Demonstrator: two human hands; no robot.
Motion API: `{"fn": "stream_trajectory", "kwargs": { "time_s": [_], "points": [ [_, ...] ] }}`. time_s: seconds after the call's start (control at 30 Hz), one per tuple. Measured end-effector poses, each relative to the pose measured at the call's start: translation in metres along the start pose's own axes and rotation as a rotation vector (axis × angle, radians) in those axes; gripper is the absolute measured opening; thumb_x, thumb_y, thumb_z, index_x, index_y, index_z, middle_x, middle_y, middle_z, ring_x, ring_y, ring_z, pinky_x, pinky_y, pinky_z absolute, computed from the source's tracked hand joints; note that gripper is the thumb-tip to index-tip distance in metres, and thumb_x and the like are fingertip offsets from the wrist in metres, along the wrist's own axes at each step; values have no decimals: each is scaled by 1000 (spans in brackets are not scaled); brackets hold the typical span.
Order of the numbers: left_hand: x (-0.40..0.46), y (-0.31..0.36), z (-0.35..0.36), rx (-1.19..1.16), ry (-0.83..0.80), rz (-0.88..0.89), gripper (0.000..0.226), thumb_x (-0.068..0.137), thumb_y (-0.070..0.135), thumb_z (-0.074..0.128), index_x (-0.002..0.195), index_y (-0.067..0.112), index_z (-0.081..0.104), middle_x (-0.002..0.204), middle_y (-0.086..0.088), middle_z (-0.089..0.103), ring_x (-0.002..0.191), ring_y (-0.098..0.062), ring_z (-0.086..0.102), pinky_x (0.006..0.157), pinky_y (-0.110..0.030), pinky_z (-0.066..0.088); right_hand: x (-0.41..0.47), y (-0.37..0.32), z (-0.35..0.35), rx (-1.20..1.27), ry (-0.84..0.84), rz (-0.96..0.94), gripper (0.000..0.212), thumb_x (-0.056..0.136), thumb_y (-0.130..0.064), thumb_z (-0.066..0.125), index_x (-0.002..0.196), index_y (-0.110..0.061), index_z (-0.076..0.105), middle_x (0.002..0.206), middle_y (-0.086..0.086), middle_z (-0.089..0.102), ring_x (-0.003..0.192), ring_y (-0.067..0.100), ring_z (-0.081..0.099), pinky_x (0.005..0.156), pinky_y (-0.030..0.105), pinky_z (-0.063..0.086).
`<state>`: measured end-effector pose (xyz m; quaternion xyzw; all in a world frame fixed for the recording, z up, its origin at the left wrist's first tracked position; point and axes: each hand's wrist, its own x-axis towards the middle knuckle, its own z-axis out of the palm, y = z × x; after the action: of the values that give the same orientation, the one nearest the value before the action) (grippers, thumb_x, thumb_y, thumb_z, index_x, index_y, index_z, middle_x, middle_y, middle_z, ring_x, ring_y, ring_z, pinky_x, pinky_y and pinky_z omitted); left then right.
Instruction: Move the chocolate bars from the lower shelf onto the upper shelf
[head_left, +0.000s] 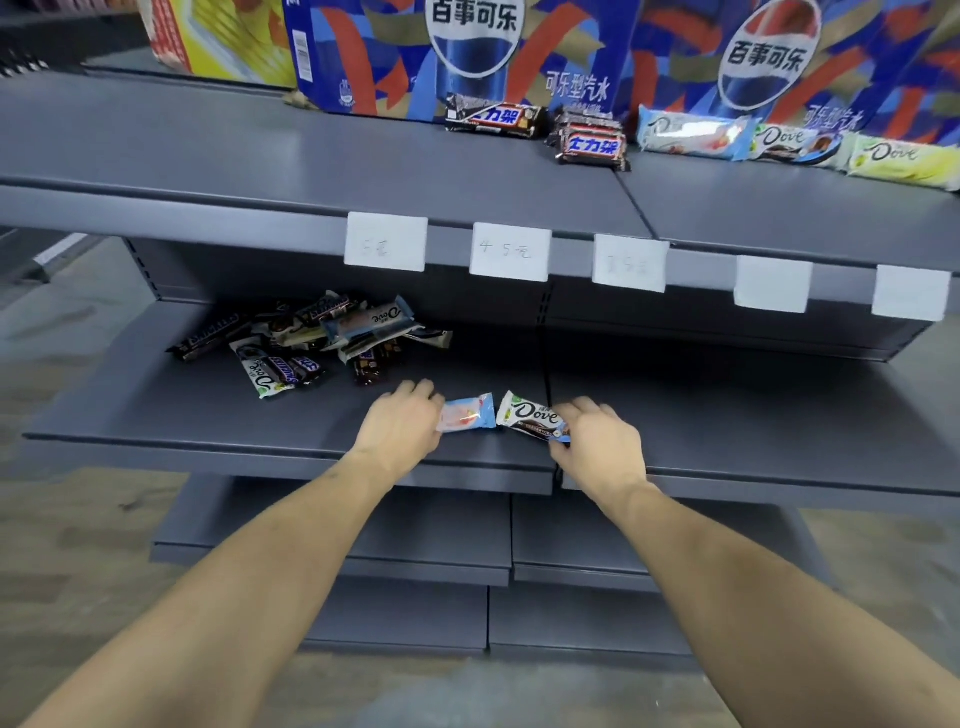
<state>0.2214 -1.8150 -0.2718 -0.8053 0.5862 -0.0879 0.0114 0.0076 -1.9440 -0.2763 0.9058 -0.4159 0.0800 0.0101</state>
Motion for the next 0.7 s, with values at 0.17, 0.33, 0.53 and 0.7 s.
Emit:
{"fn": "stream_trajectory", "kwargs": {
  "time_s": [0.17,0.33,0.53,0.7],
  "points": [
    [-11,50,-33,43,19,13,36,93,32,52,127,20,53,120,-1,49,107,-19,49,69,-26,37,-36,37,-22,30,102,-78,43,90,-31,61,133,-28,54,122,-10,59,107,17,53,77,30,50],
    [-32,107,-67,105,67,-5,37,94,34,52,129,23,51,118,1,49,103,-17,49,68,-26,41,-79,89,-54,119,155,-136,59,88,-31,64,142,-23,43,120,-4,63,108,18,55,92,32,42],
    [-56,173,-106,145,126,-10,34,96,35,51,128,24,50,117,2,47,99,-15,48,62,-23,37,-125,150,-88,107,233,-186,55,87,-28,65,139,-19,48,125,-1,63,112,20,56,93,33,44],
    [-67,219,-130,130,183,11,32,96,34,52,126,23,49,115,1,45,98,-14,47,64,-22,42,-154,192,-113,79,272,-218,54,89,-30,64,139,-18,49,127,-1,62,113,19,56,93,33,45]
  ]
}}
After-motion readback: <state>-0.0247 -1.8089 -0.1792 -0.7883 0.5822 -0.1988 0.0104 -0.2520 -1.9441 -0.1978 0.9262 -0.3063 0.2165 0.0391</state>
